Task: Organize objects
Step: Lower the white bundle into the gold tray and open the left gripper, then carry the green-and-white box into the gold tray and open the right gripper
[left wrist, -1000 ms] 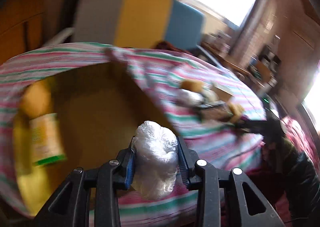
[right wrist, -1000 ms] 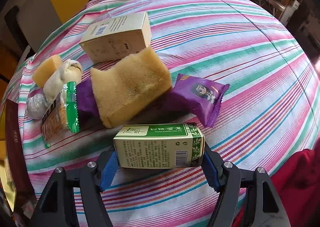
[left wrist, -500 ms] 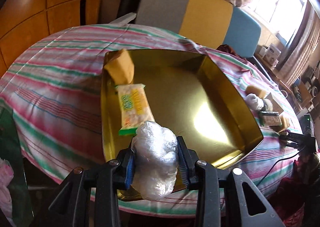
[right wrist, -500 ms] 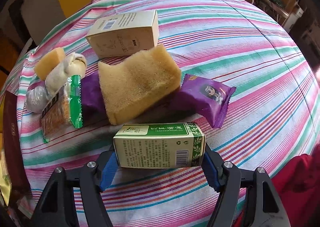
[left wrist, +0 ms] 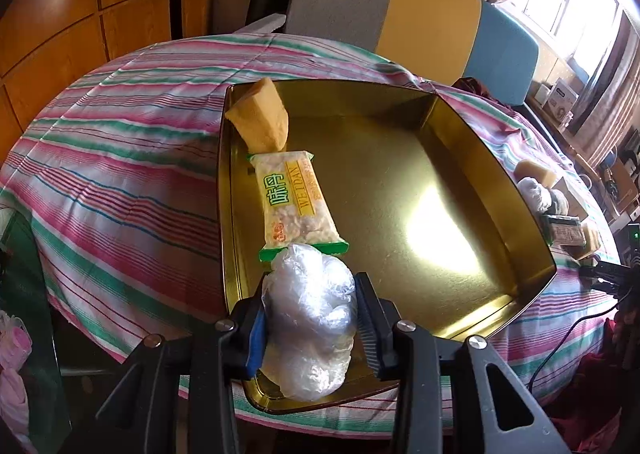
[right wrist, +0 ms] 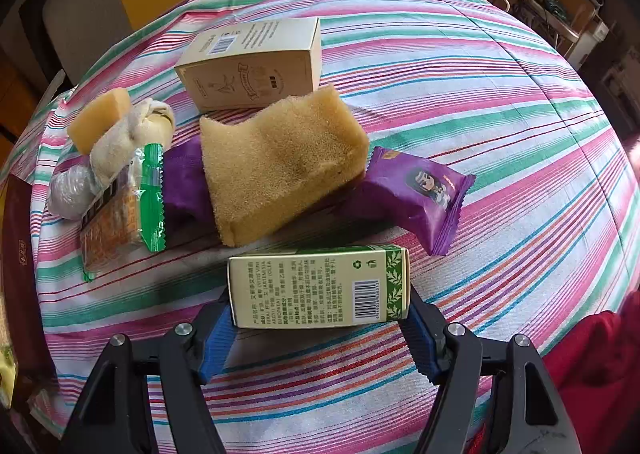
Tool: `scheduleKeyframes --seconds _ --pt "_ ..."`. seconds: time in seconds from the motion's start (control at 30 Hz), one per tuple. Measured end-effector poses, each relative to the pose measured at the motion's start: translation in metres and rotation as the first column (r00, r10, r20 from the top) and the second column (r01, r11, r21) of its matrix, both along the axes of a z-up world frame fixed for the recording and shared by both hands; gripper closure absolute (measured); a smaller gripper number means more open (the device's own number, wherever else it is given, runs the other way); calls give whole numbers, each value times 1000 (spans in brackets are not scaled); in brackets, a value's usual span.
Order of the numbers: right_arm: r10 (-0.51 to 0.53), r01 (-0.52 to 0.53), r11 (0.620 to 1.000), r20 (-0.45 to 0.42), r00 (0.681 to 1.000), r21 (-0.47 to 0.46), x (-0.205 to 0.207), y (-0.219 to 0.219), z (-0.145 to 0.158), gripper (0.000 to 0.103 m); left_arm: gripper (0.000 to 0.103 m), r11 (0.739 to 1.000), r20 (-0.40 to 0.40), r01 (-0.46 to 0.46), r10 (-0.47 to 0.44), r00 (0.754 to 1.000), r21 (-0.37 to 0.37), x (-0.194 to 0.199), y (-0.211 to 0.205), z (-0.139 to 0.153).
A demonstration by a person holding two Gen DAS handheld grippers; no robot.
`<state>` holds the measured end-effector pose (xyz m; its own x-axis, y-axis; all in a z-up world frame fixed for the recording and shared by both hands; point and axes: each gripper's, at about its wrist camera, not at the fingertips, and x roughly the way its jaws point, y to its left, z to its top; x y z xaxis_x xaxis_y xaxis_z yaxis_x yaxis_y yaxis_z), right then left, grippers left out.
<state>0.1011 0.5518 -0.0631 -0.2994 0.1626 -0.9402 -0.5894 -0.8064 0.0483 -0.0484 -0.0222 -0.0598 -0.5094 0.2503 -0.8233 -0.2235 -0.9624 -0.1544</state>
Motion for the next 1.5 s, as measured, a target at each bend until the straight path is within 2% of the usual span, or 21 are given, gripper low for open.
scheduleKeyframes --seconds 0.27,0.5,0.63,0.77,0.87,0.93,1.1,1.17,1.3,1.5 --pt "-1 1 1000 -1 1000 0 1 0 0 30 60 1000 -9 -7 7 1000 -27 1 2 -1" --pt "-5 5 1000 -35 999 -3 3 2 6 31 60 999 -84 -45 43 996 -14 7 -8 18" --pt "34 -37 999 -107 994 -28 10 -11 20 31 60 998 -132 -52 49 990 -19 12 -8 31" --pt "111 -120 992 -186 976 -41 7 -42 44 31 60 998 -160 -53 49 986 -20 14 -6 42" --pt "227 -238 971 -249 942 -17 -13 -87 73 31 60 998 -175 -52 46 983 -26 17 -6 45" --pt "317 -331 944 -284 905 2 -24 -121 91 31 60 998 -178 -58 53 983 -28 18 -7 46" --pt "538 -553 832 -311 784 44 -50 -217 116 30 59 997 -169 -81 76 983 -20 18 -16 44" --pt "610 -628 777 -300 733 45 -57 -253 115 30 59 996 -164 -87 84 983 -13 18 -19 42" --pt "692 -717 697 -268 670 9 -74 -309 99 30 59 994 -156 -108 107 982 4 17 -27 40" --pt "769 -785 619 -185 613 -30 -96 -367 61 29 59 987 -147 -157 161 976 34 13 -43 37"
